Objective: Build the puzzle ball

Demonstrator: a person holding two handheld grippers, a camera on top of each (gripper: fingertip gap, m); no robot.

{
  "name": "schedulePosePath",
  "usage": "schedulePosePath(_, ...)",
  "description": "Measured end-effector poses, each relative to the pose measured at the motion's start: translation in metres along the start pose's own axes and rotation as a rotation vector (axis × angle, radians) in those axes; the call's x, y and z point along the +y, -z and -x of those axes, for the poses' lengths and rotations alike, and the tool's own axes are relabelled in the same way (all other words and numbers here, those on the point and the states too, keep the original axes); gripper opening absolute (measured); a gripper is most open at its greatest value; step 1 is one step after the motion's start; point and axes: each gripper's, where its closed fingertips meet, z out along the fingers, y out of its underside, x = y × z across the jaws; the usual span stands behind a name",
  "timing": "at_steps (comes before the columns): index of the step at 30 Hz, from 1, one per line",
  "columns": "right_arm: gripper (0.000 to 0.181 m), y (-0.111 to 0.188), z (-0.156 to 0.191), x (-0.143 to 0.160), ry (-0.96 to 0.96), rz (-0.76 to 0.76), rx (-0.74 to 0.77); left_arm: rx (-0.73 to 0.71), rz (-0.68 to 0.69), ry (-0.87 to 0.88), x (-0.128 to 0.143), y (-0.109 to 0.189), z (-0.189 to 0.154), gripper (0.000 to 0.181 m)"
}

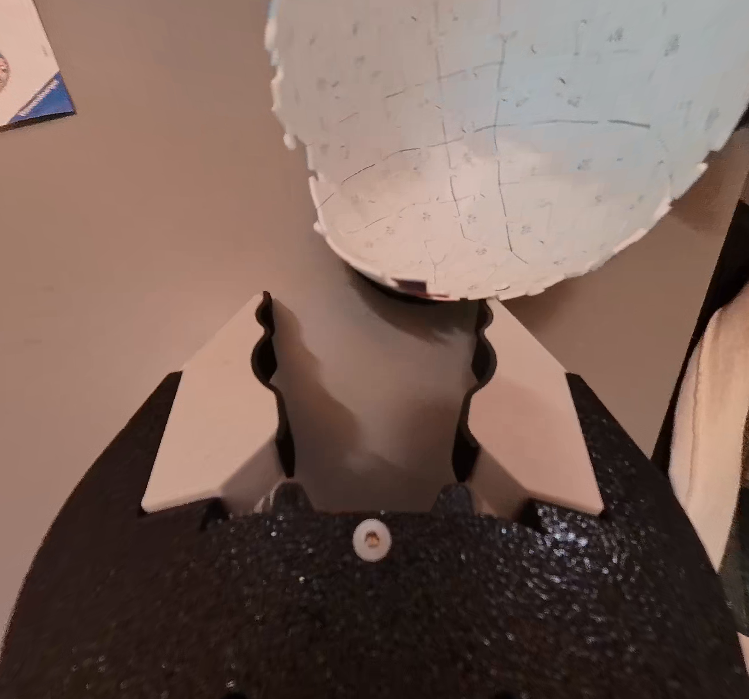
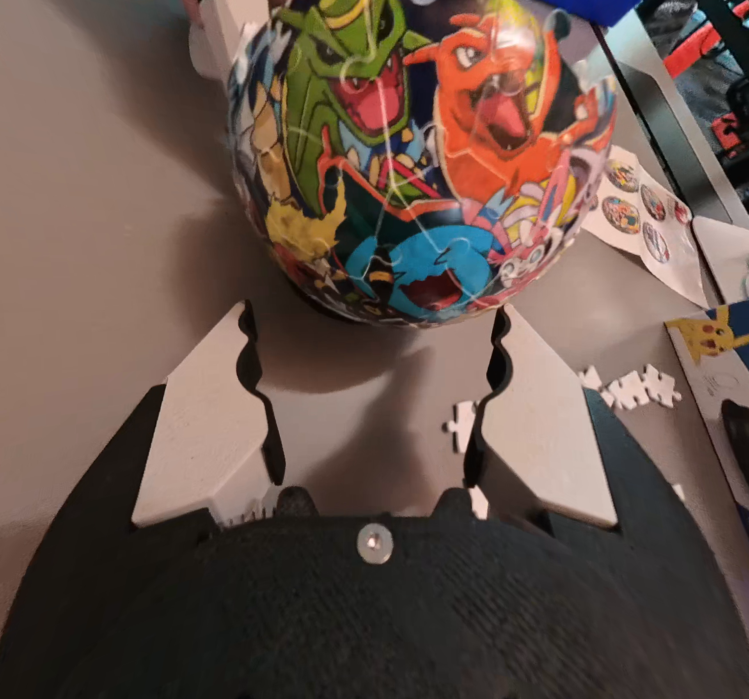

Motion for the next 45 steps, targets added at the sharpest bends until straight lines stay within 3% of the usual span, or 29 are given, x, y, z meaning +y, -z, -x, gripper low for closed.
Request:
schedulePosePath(1, 0.114, 0.002, 0.002, 0.002, -0.004, 0.011, 0.01, -0.004, -0.006, 0.006, 0.0, 0.001, 0.003, 0.096)
schedulePosePath(6, 0.108, 0.009, 0.009, 0.005, -0.021, 0.015, 0.035, -0.02, -0.018, 0.033, 0.001, 0.003, 0.01, 0.085)
schedulePosePath(17, 0.115, 0.028, -0.01, -0.006, -0.122, -0.062, 0.111, 0.073, -0.043, -0.05, -0.009, 0.003, -0.009, 0.087)
schedulePosePath(24, 0.112, 0.007, -0.008, -0.015, -0.202, -0.109, 0.054, 0.128, -0.034, -0.126, -0.017, -0.002, -0.023, 0.09)
schedulePosePath(36, 0.106, 0.026, -0.002, -0.001, -0.254, 0.022, 0.295, 0.22, -0.007, -0.161, -0.021, -0.014, -0.026, 0.09)
schedulePosePath(45, 0.105, 0.032, -0.002, 0.009, -0.279, 0.031, 0.285, 0.275, 0.018, -0.158, -0.025, -0.015, -0.034, 0.087)
